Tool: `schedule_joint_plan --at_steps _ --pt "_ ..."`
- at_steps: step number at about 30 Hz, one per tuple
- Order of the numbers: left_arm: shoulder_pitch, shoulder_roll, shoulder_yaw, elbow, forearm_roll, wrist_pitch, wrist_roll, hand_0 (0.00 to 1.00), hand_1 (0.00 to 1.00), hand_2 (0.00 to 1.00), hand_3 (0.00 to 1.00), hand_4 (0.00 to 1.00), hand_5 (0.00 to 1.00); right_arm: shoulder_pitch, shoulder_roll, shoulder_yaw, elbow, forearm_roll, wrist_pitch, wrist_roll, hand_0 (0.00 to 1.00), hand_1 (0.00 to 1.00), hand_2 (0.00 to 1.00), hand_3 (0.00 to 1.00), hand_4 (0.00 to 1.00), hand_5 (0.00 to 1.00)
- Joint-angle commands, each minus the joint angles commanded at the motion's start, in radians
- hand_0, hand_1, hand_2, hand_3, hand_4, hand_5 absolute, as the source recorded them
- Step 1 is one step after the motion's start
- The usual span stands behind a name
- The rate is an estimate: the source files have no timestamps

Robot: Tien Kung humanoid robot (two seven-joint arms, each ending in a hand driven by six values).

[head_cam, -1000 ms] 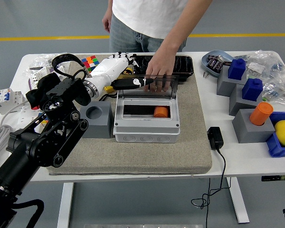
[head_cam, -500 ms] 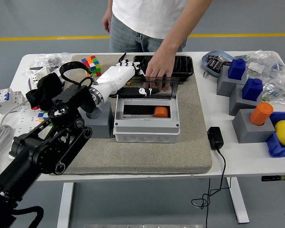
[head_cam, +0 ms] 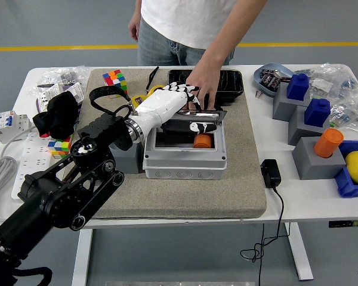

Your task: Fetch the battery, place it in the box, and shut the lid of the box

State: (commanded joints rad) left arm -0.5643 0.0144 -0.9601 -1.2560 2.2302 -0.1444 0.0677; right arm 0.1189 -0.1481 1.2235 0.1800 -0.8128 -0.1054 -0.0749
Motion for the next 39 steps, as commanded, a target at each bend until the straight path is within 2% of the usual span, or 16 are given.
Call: schedule_joint_plan --at_steps 16,21,23,26,28,32,33,38,39 --pt "0.005 0.018 0.103 0.006 -0.048 0.001 0.000 0.998 0.998 0.965 0.625 0.998 0.998 0.004 0.002 0.006 0.000 -0.001 0.001 0.002 0.894 0.874 0.842 0.865 0.998 0.998" --pt "0.016 0.018 0.094 0.006 -0.051 0.006 0.002 0.998 0.998 0.960 0.620 0.998 0.998 0.004 0.003 0.006 0.000 -0.001 0.000 0.001 0.893 0.874 0.842 0.865 0.998 0.998" --pt "0.025 0.021 0.092 0.012 -0.079 0.014 0.012 0.998 0.998 0.960 0.620 0.998 0.998 0.002 0.003 0.009 0.000 -0.004 0.000 0.001 0.893 0.874 0.842 0.865 0.998 0.998" --pt "0.055 0.025 0.062 0.004 -0.089 -0.001 0.021 0.998 0.998 0.935 0.639 0.998 0.998 -0.001 0.005 0.016 0.000 -0.008 -0.001 0.001 0.893 0.874 0.843 0.865 0.998 0.998" --pt "0.073 0.026 0.023 -0.010 -0.089 0.028 0.000 0.998 0.998 0.935 0.639 0.998 0.998 -0.001 0.007 0.021 0.000 -0.013 -0.001 0.002 0.893 0.874 0.843 0.865 0.998 0.998" --pt "0.102 0.023 -0.096 -0.044 -0.123 0.126 -0.088 0.998 0.998 0.935 0.639 0.998 0.998 -0.003 0.012 0.024 0.000 -0.015 0.001 0.004 0.893 0.874 0.843 0.865 0.998 0.998" --pt "0.110 0.021 -0.123 -0.051 -0.145 0.137 -0.111 0.998 0.998 0.914 0.781 0.998 0.998 -0.003 0.013 0.025 0.000 -0.016 0.001 0.005 0.893 0.874 0.842 0.864 0.998 0.998" --pt "0.146 0.020 -0.266 -0.054 -0.292 0.146 -0.239 0.998 0.998 0.914 0.781 0.998 0.998 -0.004 0.016 0.031 0.000 -0.019 -0.001 0.008 0.893 0.874 0.842 0.864 0.998 0.998" --pt "0.152 0.021 -0.286 -0.052 -0.336 0.145 -0.257 0.998 0.993 0.917 0.872 0.998 0.998 -0.004 0.016 0.032 0.000 -0.019 -0.001 0.008 0.892 0.874 0.842 0.864 0.998 0.998"
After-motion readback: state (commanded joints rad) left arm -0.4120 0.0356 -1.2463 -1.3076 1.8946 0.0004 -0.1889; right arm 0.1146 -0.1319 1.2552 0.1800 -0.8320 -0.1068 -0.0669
